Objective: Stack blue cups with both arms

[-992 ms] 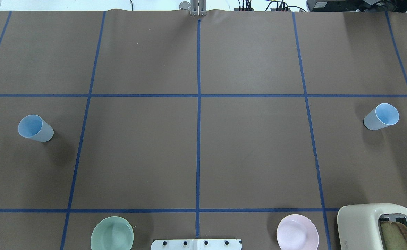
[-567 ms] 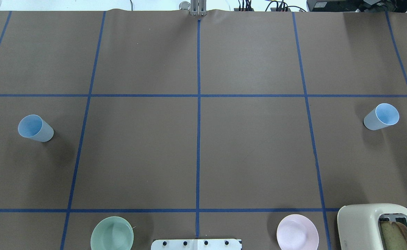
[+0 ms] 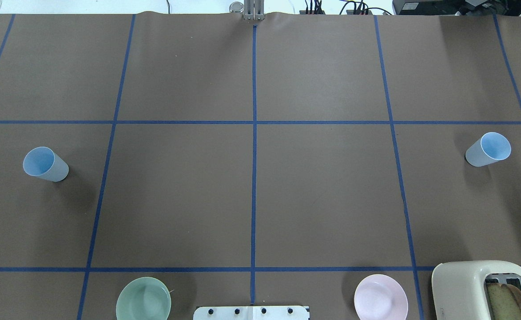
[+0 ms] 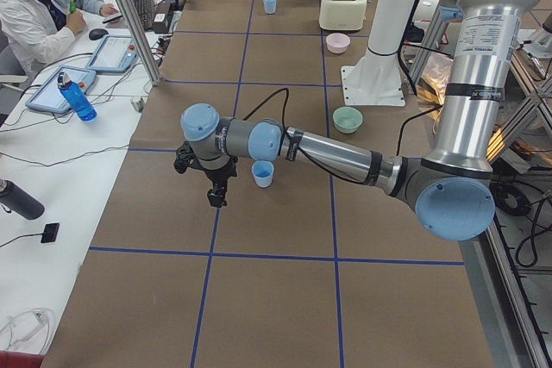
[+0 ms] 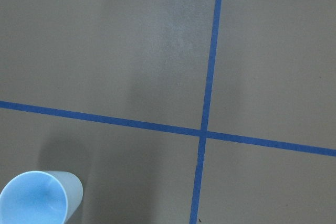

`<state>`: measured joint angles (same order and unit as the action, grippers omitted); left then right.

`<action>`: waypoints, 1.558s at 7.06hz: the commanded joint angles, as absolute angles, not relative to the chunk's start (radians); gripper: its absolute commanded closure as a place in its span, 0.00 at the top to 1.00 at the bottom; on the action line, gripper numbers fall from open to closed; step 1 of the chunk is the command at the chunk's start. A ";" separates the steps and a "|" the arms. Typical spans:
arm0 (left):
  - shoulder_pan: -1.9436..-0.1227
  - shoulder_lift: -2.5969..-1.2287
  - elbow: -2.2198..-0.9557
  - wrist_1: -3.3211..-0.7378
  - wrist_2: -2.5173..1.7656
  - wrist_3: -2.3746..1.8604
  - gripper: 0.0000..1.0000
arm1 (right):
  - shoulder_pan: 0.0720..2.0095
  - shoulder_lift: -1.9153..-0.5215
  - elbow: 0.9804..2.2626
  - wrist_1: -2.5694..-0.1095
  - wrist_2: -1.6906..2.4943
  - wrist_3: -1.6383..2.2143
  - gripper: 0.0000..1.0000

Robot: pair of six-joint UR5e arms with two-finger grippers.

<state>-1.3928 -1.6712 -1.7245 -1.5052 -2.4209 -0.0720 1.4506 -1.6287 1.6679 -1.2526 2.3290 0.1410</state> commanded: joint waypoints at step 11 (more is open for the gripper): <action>-1.066 -1.555 -1.733 -1.963 -2.379 -0.655 0.93 | 1.258 -1.554 1.608 -1.215 2.376 0.319 1.00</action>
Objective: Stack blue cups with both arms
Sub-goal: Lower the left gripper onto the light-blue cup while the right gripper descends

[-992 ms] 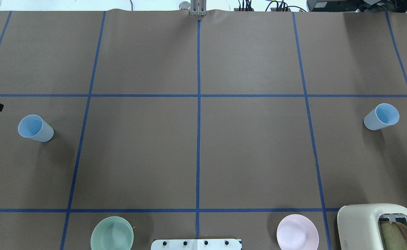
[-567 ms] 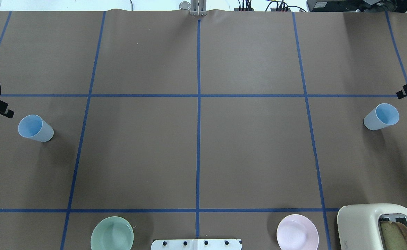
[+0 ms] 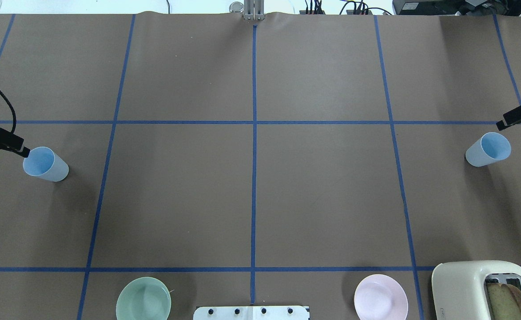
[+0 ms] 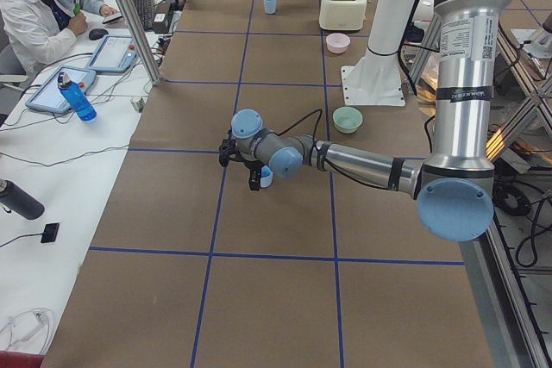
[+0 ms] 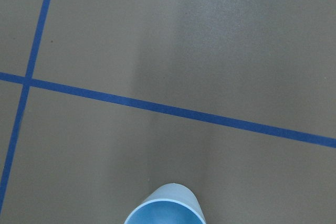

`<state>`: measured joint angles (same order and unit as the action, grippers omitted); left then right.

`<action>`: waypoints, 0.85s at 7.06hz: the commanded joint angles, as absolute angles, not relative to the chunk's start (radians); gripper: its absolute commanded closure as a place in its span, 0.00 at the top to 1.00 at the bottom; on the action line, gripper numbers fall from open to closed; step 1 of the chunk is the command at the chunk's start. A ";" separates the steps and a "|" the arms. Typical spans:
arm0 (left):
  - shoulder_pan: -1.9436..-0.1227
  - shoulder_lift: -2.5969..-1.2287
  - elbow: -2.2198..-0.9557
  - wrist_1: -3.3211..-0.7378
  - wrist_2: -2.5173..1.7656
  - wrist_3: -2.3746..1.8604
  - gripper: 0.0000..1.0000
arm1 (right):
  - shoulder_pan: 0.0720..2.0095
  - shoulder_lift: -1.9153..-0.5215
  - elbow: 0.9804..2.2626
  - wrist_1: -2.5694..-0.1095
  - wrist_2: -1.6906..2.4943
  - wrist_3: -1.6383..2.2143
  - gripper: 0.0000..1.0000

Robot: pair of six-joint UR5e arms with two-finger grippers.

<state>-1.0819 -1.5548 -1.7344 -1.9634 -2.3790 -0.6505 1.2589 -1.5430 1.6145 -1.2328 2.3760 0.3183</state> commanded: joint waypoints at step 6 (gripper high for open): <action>-1.020 -1.585 -1.678 -1.968 -2.379 -0.652 0.34 | 1.258 -1.555 1.608 -1.215 2.376 0.322 1.00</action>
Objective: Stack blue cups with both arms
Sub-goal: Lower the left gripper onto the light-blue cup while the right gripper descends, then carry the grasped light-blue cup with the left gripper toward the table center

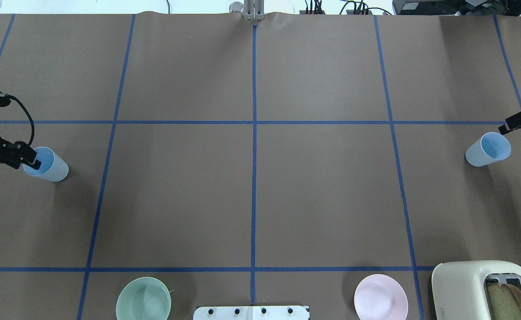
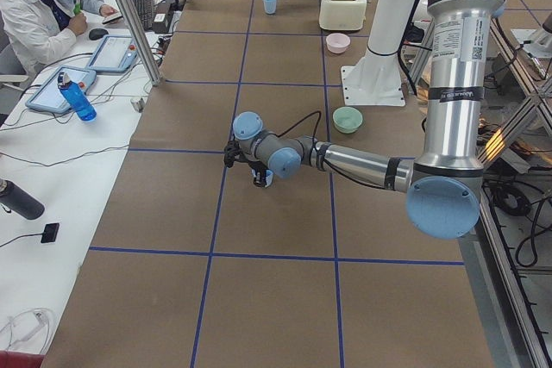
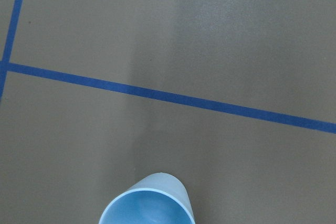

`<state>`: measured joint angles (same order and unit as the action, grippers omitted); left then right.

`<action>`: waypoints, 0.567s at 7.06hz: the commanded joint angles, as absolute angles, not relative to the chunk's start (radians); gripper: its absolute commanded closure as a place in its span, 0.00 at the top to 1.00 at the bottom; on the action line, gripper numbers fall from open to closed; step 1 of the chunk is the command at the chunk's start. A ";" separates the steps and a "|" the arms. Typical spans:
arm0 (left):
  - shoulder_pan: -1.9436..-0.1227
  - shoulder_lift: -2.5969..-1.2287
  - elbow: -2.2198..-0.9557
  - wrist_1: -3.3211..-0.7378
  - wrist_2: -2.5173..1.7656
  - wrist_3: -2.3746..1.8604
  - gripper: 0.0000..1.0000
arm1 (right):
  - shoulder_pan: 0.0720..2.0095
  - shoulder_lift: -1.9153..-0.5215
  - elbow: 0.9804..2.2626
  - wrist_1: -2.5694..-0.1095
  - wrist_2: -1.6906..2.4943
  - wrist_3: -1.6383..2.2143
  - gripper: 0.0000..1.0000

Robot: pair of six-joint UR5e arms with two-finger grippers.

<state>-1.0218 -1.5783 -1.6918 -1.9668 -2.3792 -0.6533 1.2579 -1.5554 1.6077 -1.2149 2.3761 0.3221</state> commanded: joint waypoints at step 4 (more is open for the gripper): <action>-1.020 -1.614 -1.683 -1.980 -2.382 -0.658 0.00 | 1.258 -1.555 1.606 -1.215 2.375 0.321 1.00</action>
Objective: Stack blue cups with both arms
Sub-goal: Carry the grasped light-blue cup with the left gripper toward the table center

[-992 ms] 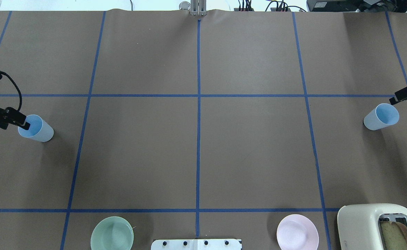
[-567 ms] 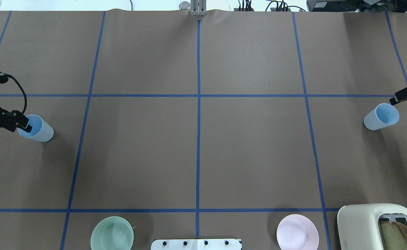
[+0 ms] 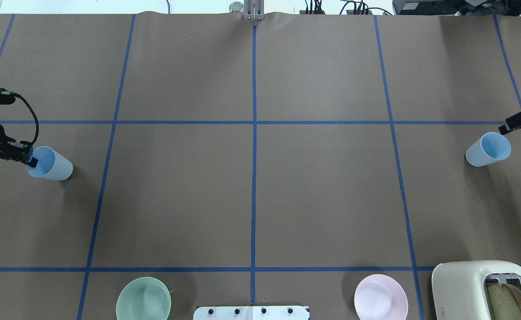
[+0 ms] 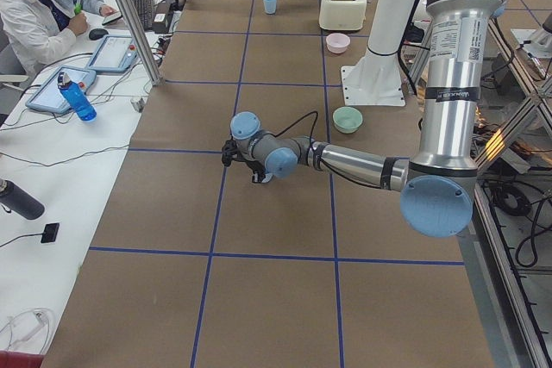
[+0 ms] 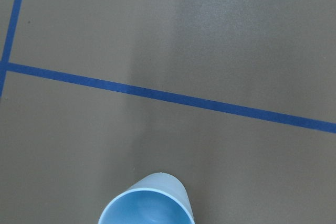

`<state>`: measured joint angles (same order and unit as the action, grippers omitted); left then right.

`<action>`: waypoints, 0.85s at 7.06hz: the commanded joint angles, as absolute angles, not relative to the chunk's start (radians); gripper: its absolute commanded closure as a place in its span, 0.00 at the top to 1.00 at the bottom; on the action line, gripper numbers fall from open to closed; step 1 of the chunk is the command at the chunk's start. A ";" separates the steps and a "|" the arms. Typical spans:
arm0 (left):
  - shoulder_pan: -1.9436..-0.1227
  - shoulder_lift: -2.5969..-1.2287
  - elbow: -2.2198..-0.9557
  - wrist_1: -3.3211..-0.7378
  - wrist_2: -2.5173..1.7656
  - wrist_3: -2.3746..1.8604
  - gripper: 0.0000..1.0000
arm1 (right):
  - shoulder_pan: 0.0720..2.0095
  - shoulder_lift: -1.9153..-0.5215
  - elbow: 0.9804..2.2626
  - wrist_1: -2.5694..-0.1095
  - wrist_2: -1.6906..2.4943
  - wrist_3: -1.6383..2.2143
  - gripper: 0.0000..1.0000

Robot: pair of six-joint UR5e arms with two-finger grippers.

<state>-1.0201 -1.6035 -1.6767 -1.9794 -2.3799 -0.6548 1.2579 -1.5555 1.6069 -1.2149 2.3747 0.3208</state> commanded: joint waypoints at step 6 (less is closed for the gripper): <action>-0.908 -2.021 -1.668 -1.739 -2.364 -0.973 0.00 | 1.256 -1.580 1.608 -1.184 2.372 0.311 0.89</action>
<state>-0.9419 -1.9252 -1.6824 -1.8257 -2.3740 -0.9515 1.2574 -1.5726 1.6070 -1.1940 2.3732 0.3100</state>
